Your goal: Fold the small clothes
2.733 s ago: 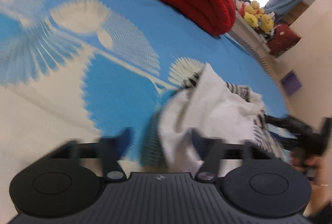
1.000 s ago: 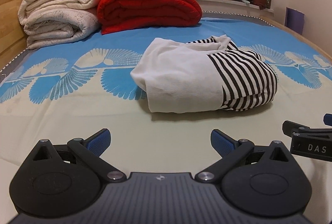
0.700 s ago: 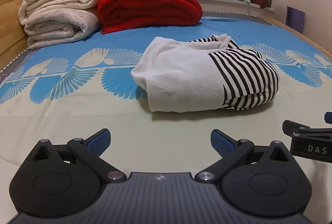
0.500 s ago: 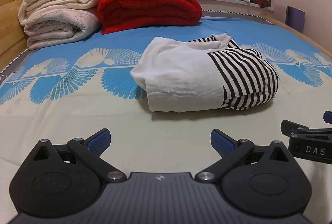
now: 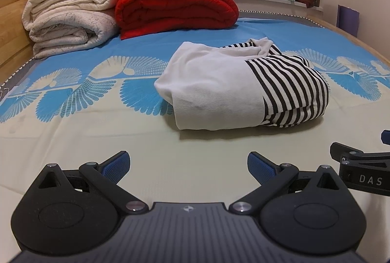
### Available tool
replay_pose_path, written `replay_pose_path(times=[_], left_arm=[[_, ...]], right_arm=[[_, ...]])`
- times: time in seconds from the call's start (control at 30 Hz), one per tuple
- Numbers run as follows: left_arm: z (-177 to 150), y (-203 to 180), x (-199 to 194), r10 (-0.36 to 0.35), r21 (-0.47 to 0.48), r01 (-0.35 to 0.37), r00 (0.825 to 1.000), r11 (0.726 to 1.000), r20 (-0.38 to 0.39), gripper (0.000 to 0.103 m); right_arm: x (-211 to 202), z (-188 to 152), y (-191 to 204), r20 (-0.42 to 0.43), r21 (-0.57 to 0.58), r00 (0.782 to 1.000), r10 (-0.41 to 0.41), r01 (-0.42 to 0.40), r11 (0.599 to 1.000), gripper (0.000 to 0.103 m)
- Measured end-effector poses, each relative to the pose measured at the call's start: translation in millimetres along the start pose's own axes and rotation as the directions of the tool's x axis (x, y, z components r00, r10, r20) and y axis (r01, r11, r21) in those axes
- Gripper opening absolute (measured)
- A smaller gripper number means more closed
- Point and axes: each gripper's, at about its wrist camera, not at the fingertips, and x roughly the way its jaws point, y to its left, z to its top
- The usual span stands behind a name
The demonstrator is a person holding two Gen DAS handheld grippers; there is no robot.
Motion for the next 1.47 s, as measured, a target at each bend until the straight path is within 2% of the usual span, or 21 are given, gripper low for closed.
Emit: replay_pose_path(times=[1.27,1.47], left_arm=[[-3.5,-8.2,5.0,0.013,0.013,-0.012,1.0,1.0,-0.022,0.102],[-5.2,-10.5,5.2,0.011,0.019,-0.011,1.0,1.0,-0.023,0.102]], right_arm=[[-0.9,0.7,6.5,0.003,-0.014,1.0,0.01,-0.01,1.0,0.102],[-3.8,1.9,7.4,0.012,0.003,0.999,0.051,-0.051,0.999,0.102]])
